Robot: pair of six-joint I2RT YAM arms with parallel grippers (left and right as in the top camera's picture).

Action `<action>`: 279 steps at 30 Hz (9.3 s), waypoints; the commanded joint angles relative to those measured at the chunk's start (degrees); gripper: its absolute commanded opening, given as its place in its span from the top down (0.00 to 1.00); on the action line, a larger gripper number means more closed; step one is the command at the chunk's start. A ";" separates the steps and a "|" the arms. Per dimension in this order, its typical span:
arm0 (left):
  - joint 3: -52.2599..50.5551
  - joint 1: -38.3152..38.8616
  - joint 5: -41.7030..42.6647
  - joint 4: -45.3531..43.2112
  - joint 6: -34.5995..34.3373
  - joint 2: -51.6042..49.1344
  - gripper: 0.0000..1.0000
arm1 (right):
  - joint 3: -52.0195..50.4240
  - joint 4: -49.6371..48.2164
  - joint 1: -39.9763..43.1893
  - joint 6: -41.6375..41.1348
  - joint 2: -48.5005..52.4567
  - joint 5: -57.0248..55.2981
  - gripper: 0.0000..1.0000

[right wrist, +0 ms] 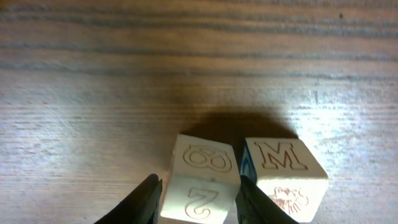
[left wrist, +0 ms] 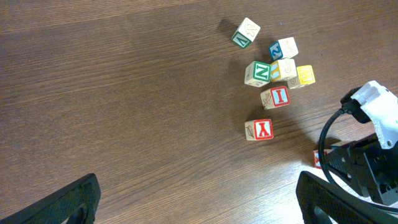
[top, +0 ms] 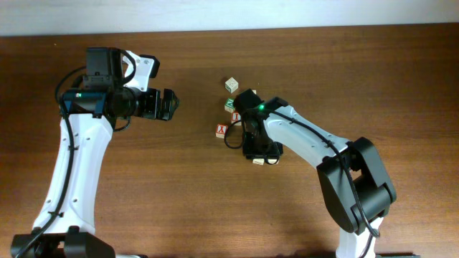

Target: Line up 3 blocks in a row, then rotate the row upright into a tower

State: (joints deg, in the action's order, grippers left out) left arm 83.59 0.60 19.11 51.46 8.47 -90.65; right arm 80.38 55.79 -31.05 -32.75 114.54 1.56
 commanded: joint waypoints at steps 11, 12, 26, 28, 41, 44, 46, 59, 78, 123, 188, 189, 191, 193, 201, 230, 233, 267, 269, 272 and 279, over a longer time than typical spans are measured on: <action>0.98 -0.13 0.63 0.07 -0.26 -0.37 0.01 | 15.08 -13.68 8.98 8.57 4.98 -3.76 0.53; 0.98 -0.13 0.61 0.09 -0.26 -0.37 0.01 | 15.08 -14.14 8.98 8.57 6.05 -3.76 0.53; 0.98 -0.13 0.63 0.07 -0.26 -0.37 0.01 | 14.71 -15.47 8.90 14.53 12.81 1.66 0.52; 0.98 -0.13 0.63 0.09 -0.26 -0.37 0.01 | 14.71 -15.34 8.90 14.51 12.81 1.31 0.53; 0.98 -0.13 0.61 0.07 -0.26 -0.37 0.01 | 19.76 5.42 0.68 8.00 5.29 8.39 0.79; 0.98 -0.13 0.63 0.07 -0.26 -0.37 0.01 | 15.78 6.03 -2.82 3.23 5.29 8.26 0.82; 0.98 -0.13 0.61 0.07 -0.26 -0.37 0.01 | 12.50 5.99 -3.43 -2.23 5.29 3.50 0.83; 0.98 -0.13 0.66 -0.28 -0.28 -0.37 0.01 | 6.12 0.85 -3.15 -8.00 5.16 -3.76 0.67; 0.79 -0.13 0.44 1.33 -7.21 -3.45 0.83 | 4.42 -6.25 -5.64 -2.27 0.52 -0.13 0.87; 0.79 15.17 -9.99 -1.90 -11.91 -9.05 0.77 | -9.79 -9.77 6.45 -0.44 -6.47 -5.66 0.96; -8.83 22.67 14.45 -9.27 -22.10 -23.26 1.00 | -21.35 -16.00 14.95 5.75 -12.79 13.44 0.96; -9.49 22.67 14.36 -9.75 -22.05 -23.30 1.00 | -21.35 -16.20 14.93 5.75 -12.79 13.44 0.96; -11.56 22.67 14.71 -12.98 -22.12 -23.30 1.00 | -21.35 -16.24 14.93 5.75 -12.79 13.44 0.96; -13.86 22.67 16.76 -17.22 -22.14 -23.43 1.00 | -21.35 -16.22 14.93 5.75 -12.79 13.44 0.96; -14.40 25.03 16.63 -21.27 -23.12 -23.78 1.00 | -21.35 -16.24 14.93 5.75 -12.79 13.44 0.96; -14.58 28.26 14.95 -21.05 -28.39 -23.78 1.00 | -21.35 -17.70 14.95 7.52 -12.81 16.35 0.96; -14.58 28.26 14.32 -21.05 -28.39 -23.78 1.00 | -21.33 -18.58 14.93 8.98 -12.83 19.54 0.96; -14.58 28.28 14.32 -21.42 -28.41 -23.78 1.00 | -17.42 -17.44 8.63 9.84 -20.33 20.28 0.96; -14.58 28.28 14.32 -21.42 -28.41 -23.78 1.00 | -16.92 -17.42 7.93 9.84 -20.33 20.02 0.96; -14.56 28.28 14.32 -21.42 -28.39 -23.78 1.00 | -16.28 -17.20 6.95 9.81 -20.33 19.21 0.96; -14.56 28.28 14.34 -21.40 -28.39 -23.78 1.00 | -16.17 -17.25 6.64 9.53 -20.31 18.91 0.96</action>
State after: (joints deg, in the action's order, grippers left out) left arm 68.82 27.53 27.66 30.68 -19.99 -114.15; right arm 64.40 38.41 -23.20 -23.35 93.89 19.16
